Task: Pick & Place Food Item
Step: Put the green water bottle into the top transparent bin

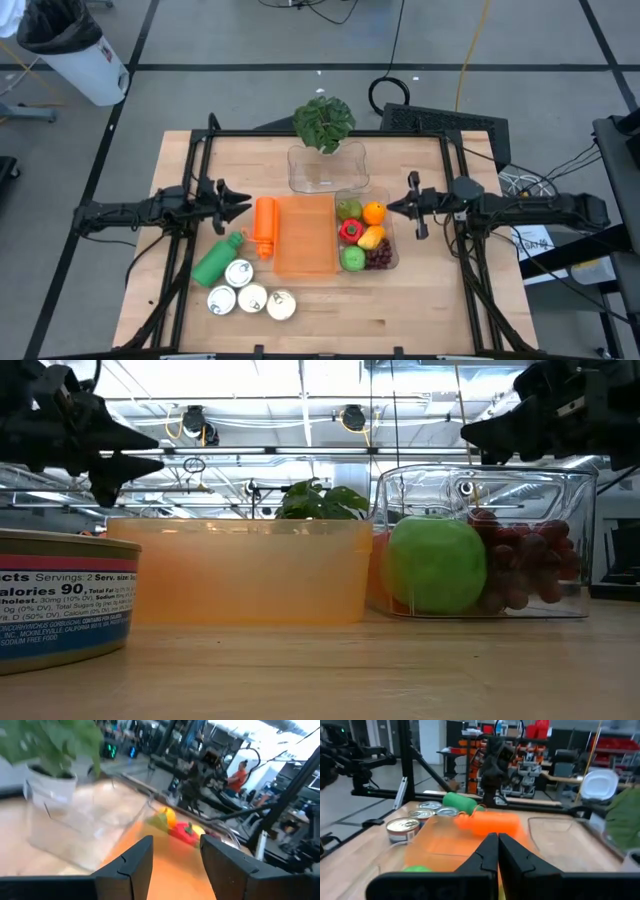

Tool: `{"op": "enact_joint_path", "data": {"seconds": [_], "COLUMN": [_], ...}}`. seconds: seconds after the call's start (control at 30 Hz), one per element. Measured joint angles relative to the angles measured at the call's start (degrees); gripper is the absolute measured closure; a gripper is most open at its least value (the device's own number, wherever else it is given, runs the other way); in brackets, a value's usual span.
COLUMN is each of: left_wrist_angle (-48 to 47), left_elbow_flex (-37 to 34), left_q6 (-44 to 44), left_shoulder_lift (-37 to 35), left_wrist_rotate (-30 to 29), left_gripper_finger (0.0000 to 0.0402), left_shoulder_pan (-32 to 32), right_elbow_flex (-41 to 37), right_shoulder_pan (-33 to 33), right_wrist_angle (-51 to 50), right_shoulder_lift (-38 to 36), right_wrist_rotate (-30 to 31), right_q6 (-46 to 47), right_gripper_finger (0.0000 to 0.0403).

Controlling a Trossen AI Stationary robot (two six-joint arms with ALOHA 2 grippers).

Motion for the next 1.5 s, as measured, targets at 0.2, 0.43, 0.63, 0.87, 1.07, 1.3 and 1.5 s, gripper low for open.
{"op": "enact_joint_path", "data": {"seconds": [0.2,0.43,0.63,0.87,1.07,1.3,1.5], "left_wrist_angle": [-14.83,-44.75,-68.59,-75.81,-69.86,-68.57,-68.98], "left_elbow_flex": [12.86,36.02,46.15,46.66,46.66,46.66,46.62], "left_q6": [-1.94,-12.37,-21.97,-39.05,-56.49,-73.93,-80.61], "left_shoulder_lift": [8.11,30.73,48.83,59.09,60.65,62.43,68.83], "left_wrist_rotate": [-0.13,-2.13,8.02,20.19,18.61,7.79,6.78], "left_gripper_finger": [0.0229,0.0189,0.0119,0.0086,0.0088,0.0104,0.0116], "left_shoulder_pan": [-1.19,-3.06,-3.28,-11.53,-23.36,-34.59,-38.77], "right_elbow_flex": [0.00,0.00,0.00,0.00,0.00,0.00,0.00], "right_shoulder_pan": [-1.12,-1.09,-1.09,-1.09,-1.09,-1.09,-1.09], "right_wrist_angle": [-0.26,-0.33,-0.31,-0.33,-0.31,-0.32,-0.31], "right_shoulder_lift": [-0.75,-0.61,-0.61,-0.61,-0.61,-0.61,-0.61], "right_wrist_rotate": [-0.04,-0.14,-0.14,-0.16,-0.16,-0.18,-0.16], "right_q6": [-0.88,-1.28,-1.28,-1.28,-1.28,-1.28,-1.28], "right_gripper_finger": [0.0403,0.0403,0.0403,0.0403,0.0403,0.0403,0.0403]}}
